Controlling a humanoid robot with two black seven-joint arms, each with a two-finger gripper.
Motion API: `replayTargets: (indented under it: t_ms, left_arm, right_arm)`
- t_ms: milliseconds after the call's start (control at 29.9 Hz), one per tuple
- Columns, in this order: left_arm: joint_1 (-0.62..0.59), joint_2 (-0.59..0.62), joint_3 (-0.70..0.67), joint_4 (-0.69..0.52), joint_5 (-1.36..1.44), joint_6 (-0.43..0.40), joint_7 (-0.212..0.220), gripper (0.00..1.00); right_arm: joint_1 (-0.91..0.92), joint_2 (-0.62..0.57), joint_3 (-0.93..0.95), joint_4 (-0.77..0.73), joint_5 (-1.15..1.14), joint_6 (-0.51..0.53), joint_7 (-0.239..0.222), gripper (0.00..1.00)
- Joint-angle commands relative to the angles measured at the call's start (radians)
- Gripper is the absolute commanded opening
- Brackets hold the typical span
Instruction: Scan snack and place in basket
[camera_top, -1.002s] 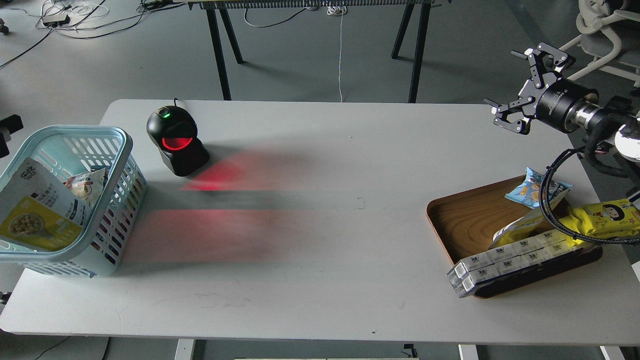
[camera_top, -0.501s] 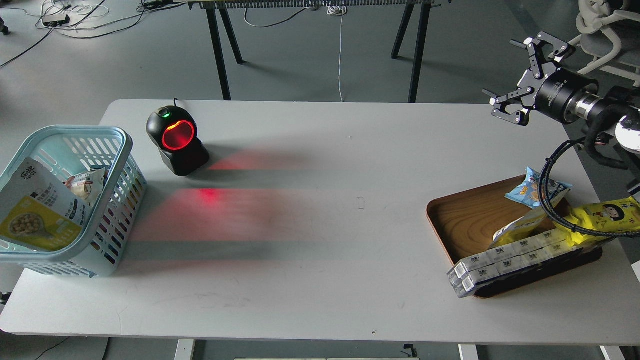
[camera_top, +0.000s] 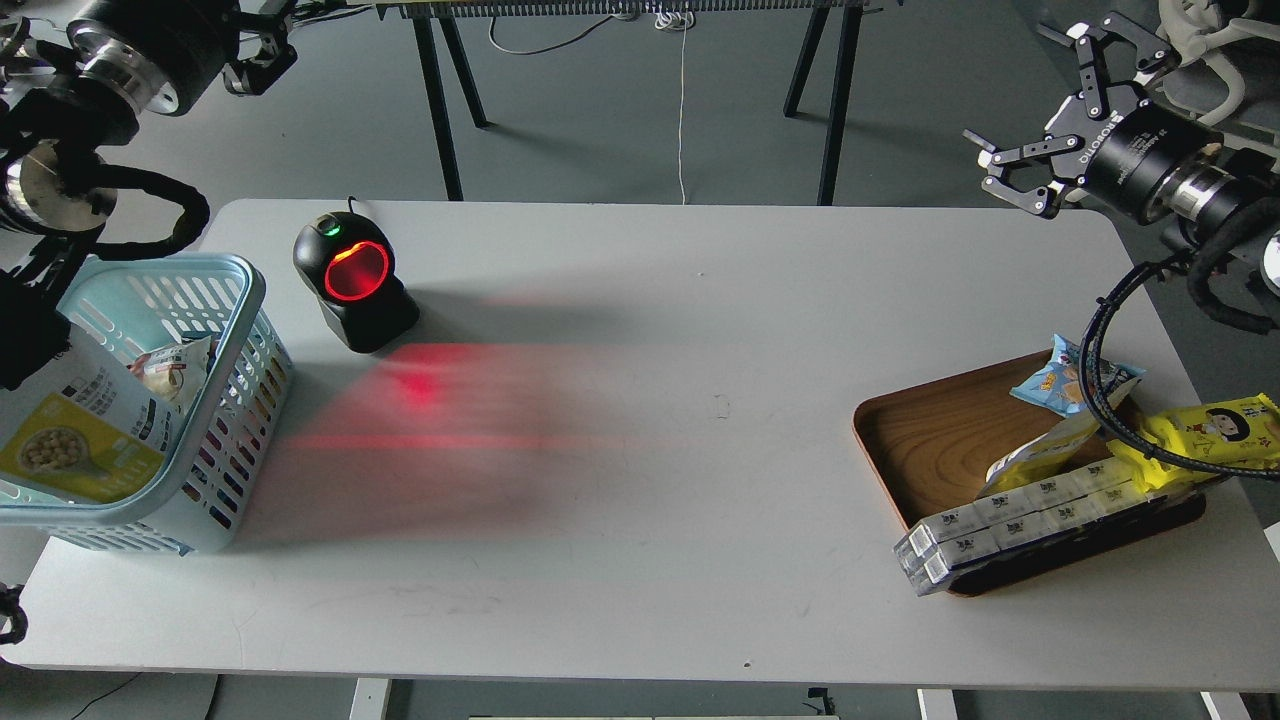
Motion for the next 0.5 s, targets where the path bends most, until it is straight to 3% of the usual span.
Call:
replayTargets:
  t_ms: [0,167,468]
  left_arm:
    - [0.025,-0.028,-0.007,-0.006,-0.064,-0.008,0.017,1.00]
    - [0.109,-0.039,-0.033,-0.052,-0.064,-0.014,0.021,1.00]
    - [0.221,-0.031,-0.105,-0.088,-0.066,-0.002,0.023,1.00]
  right_arm:
    - [-0.146,-0.078,0.109,0.122,0.000,-0.031,0.014,0.99]
    - [-0.307,-0.142,0.242,0.209,0.000,-0.037,0.026,0.99]
    - [-0.292,-0.106,0.236,0.203,-0.002,-0.165,0.026,1.00]
